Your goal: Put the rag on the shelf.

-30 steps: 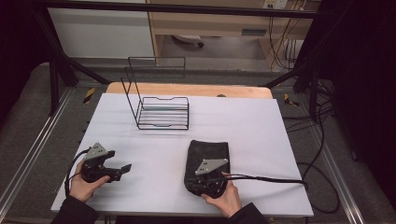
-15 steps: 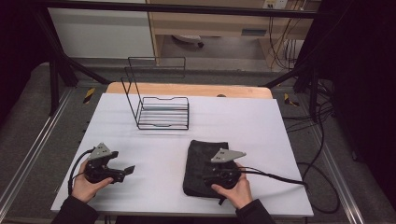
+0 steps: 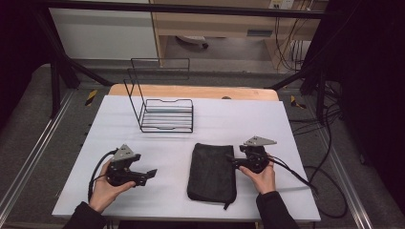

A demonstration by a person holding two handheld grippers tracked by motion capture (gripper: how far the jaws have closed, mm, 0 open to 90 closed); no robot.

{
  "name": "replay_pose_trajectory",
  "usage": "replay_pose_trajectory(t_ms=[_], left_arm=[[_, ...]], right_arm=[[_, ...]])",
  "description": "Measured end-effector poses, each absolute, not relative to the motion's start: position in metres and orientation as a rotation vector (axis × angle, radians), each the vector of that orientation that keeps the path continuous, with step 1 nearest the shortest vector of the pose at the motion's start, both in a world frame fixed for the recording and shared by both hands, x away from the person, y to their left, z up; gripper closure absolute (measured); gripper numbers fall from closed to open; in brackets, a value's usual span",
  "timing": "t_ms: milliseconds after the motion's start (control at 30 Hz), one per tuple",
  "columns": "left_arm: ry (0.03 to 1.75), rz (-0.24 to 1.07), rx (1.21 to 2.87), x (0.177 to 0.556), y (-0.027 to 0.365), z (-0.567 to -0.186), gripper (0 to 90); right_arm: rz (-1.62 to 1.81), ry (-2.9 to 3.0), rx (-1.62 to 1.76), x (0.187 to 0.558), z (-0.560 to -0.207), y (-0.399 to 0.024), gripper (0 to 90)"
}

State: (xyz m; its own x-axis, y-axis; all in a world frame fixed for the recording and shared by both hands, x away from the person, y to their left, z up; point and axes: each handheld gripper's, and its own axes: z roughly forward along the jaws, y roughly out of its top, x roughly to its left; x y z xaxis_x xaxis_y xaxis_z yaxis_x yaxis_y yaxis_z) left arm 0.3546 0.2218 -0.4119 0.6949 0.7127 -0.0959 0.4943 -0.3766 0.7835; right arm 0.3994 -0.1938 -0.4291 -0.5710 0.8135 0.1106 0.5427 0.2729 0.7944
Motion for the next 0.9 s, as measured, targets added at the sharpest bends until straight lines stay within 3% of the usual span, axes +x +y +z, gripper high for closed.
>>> replay_pose_trajectory(t_ms=[133,233,433,500,733,900], left_arm=[[0.911,0.302,2.063,0.355,0.202,-0.409,14.5],[0.903,0.259,2.085,0.356,0.173,-0.412,16.1],[0.883,0.196,2.117,0.353,0.139,-0.421,24.8],[0.872,0.117,2.127,0.351,0.124,-0.428,31.8],[0.874,0.021,2.147,0.348,0.106,-0.441,47.6],[0.895,0.021,2.165,0.345,0.1,-0.447,53.4]], right_arm=[[1.158,2.25,1.257,0.408,-0.435,-0.195,34.2],[1.129,2.255,1.277,0.416,-0.44,-0.193,41.5],[1.095,2.286,1.266,0.421,-0.446,-0.191,50.2],[1.096,2.302,1.271,0.423,-0.448,-0.19,53.5],[1.114,2.328,1.289,0.426,-0.451,-0.189,57.2],[1.147,2.325,1.348,0.426,-0.453,-0.189,65.7]])
